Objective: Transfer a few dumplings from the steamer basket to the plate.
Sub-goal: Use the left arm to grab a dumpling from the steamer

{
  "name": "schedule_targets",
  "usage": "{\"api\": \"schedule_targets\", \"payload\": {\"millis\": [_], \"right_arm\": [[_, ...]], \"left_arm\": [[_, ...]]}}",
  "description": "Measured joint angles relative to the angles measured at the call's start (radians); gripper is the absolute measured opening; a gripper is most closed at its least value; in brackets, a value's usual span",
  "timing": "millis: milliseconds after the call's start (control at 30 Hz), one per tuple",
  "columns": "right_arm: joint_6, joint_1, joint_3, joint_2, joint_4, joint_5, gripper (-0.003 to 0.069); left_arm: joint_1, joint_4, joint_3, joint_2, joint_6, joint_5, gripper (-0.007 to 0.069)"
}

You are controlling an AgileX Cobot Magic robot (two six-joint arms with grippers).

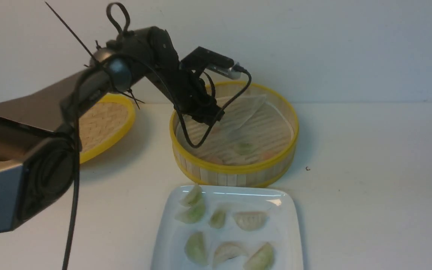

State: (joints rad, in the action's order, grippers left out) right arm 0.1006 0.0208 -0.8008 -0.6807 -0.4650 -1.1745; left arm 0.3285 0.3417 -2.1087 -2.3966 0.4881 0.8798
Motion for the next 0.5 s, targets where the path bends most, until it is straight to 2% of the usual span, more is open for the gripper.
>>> {"api": "schedule_targets", "payload": {"millis": [100, 233, 333, 433, 500], "right_arm": [[-0.001, 0.0, 0.0, 0.0, 0.011, -0.025, -0.001], [-0.002, 0.0, 0.0, 0.0, 0.022, -0.029, -0.001], [-0.003, 0.0, 0.0, 0.0, 0.022, -0.029, -0.001], [-0.003, 0.0, 0.0, 0.0, 0.022, -0.029, -0.001], [-0.003, 0.0, 0.0, 0.0, 0.022, -0.029, -0.001]], "left_arm": [[0.009, -0.006, -0.001, -0.023, 0.001, -0.025, 0.0358], [0.022, -0.028, -0.005, -0.042, 0.003, -0.038, 0.0362], [0.028, -0.054, -0.006, -0.045, -0.009, -0.05, 0.0307], [0.029, -0.071, -0.008, -0.045, -0.043, -0.054, 0.0195], [0.029, -0.081, -0.01, -0.04, -0.069, -0.039, 0.0194]]}}
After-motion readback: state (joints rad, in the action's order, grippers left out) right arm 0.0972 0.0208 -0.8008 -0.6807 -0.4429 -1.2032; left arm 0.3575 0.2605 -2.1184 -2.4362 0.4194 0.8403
